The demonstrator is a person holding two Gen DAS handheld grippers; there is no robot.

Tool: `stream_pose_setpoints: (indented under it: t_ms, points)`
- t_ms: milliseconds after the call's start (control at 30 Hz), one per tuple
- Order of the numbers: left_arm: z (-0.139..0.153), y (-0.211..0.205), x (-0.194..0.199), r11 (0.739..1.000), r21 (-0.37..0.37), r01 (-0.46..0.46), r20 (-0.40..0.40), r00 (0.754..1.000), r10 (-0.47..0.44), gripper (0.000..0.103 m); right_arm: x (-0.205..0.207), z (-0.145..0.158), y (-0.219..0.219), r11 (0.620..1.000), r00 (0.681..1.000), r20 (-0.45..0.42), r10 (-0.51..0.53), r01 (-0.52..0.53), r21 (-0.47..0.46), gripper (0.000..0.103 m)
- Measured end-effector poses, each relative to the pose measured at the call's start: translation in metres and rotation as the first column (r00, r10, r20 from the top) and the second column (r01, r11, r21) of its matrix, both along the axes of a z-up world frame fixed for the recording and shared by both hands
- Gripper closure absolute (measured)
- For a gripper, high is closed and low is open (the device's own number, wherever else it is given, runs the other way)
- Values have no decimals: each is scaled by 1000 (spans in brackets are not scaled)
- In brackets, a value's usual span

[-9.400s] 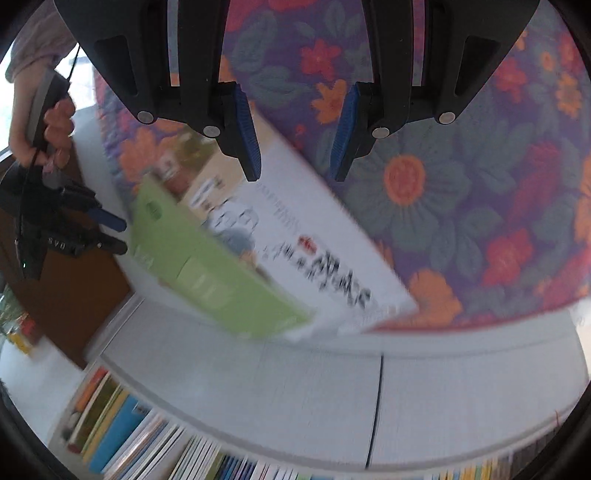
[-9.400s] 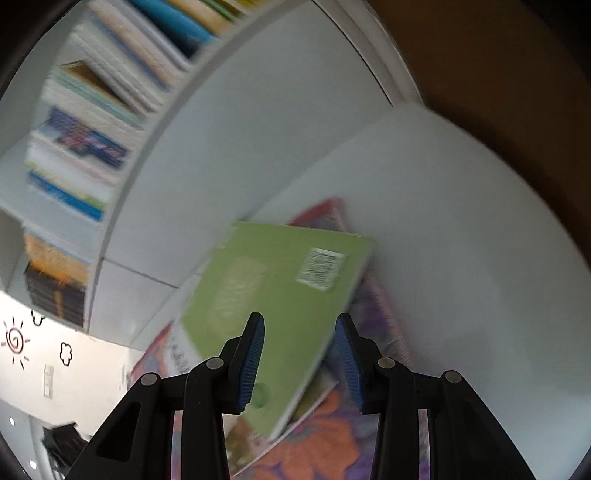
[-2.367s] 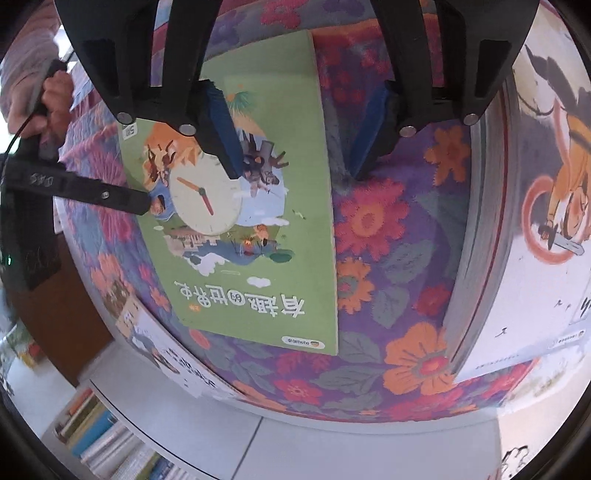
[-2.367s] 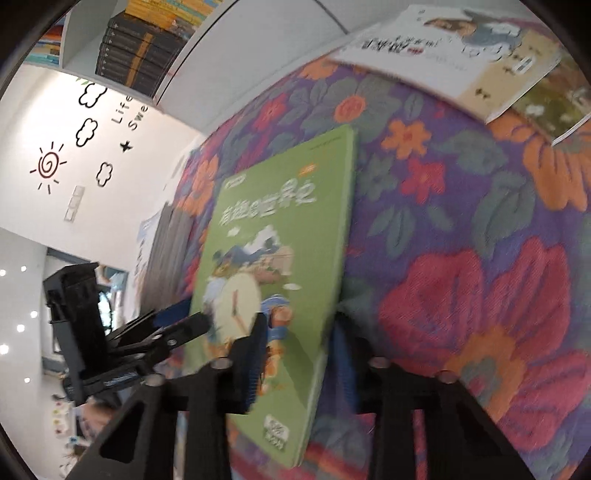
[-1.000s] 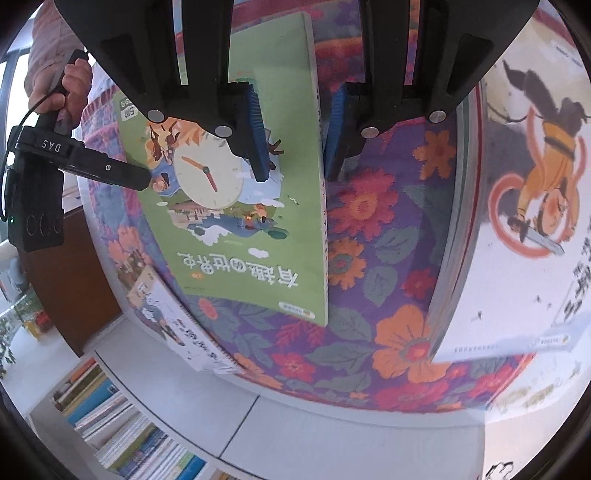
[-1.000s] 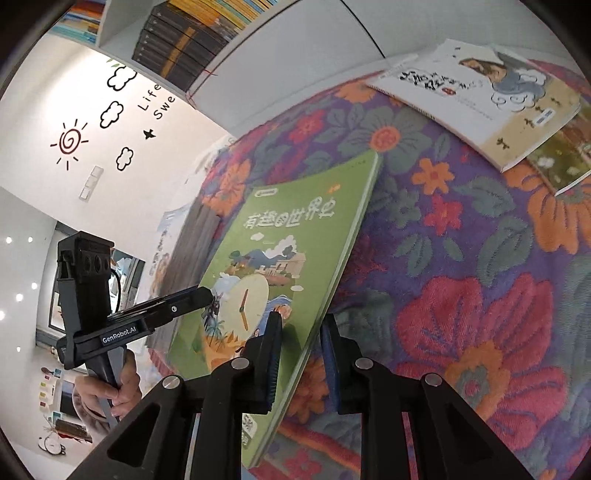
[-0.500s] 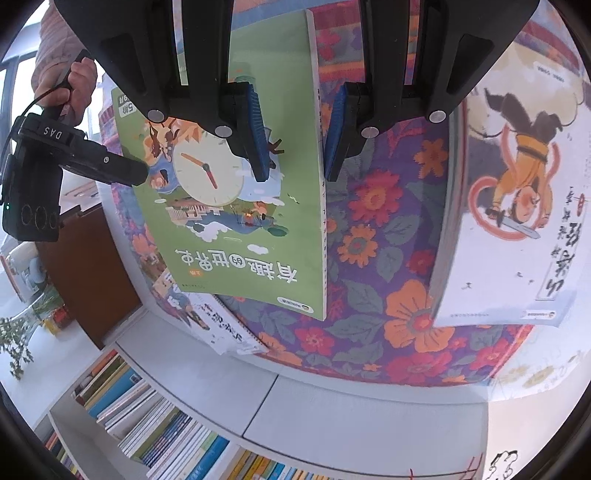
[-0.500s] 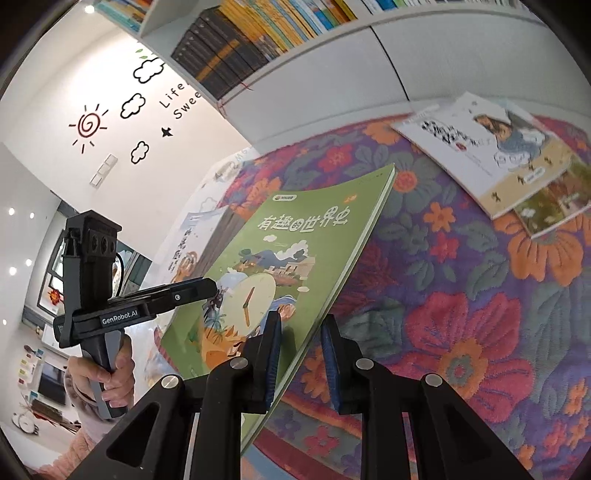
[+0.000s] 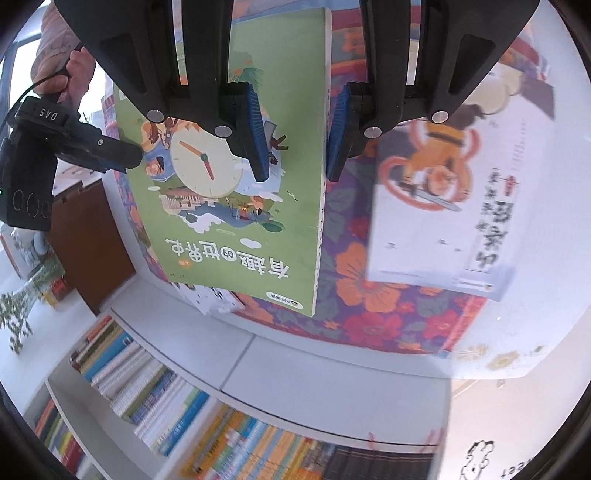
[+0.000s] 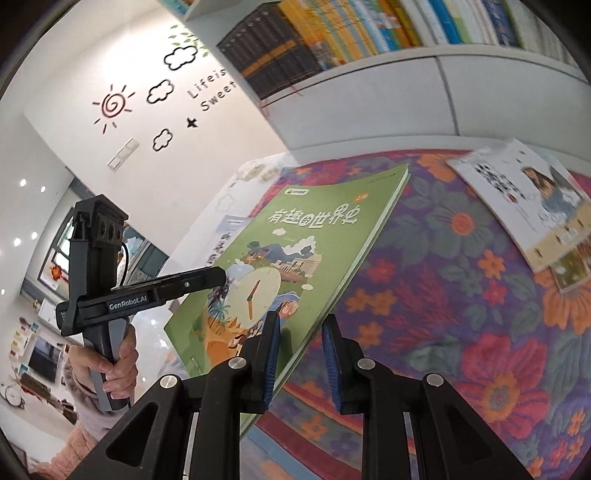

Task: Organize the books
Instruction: 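Carry the upright green book with both grippers toward the book stack, then lower the green book onto the orange-warrior book with both grippers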

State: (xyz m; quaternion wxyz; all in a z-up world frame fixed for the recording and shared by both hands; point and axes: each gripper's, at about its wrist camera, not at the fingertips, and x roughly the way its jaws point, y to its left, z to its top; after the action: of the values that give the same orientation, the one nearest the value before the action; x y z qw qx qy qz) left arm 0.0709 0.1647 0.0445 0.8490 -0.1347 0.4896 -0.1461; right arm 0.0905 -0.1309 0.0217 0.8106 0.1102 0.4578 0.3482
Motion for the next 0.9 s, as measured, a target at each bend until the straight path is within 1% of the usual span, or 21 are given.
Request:
stream_pose_setpoints:
  t_ms: [67, 167, 400, 500, 667, 733, 900]
  points:
    - [4, 14, -1, 1000, -13, -18, 7, 1000, 19, 76, 2, 3, 11, 1000, 1000, 1, 12, -12, 8, 81]
    - [10, 37, -6, 999, -14, -49, 22, 999, 49, 76, 4, 8, 32, 999, 999, 9, 35, -35, 12, 81]
    - [12, 95, -15, 992, 9, -126, 33, 991, 126, 74, 11, 7, 95, 994, 994, 10, 105, -105, 14, 80]
    - [6, 115, -16, 987, 25, -158, 24, 987, 157, 74, 14, 0, 121, 992, 992, 4, 129, -129, 15, 80]
    - [-12, 147, -17, 981, 20, -191, -3, 981, 192, 74, 18, -15, 156, 988, 988, -26, 153, -152, 24, 80]
    - [-19, 153, -16, 980, 21, -196, -9, 980, 197, 74, 19, -20, 165, 988, 987, -36, 156, -155, 25, 80]
    - [-42, 171, -8, 979, -5, -203, -39, 978, 203, 74, 28, -42, 184, 989, 986, -74, 149, -150, -6, 80]
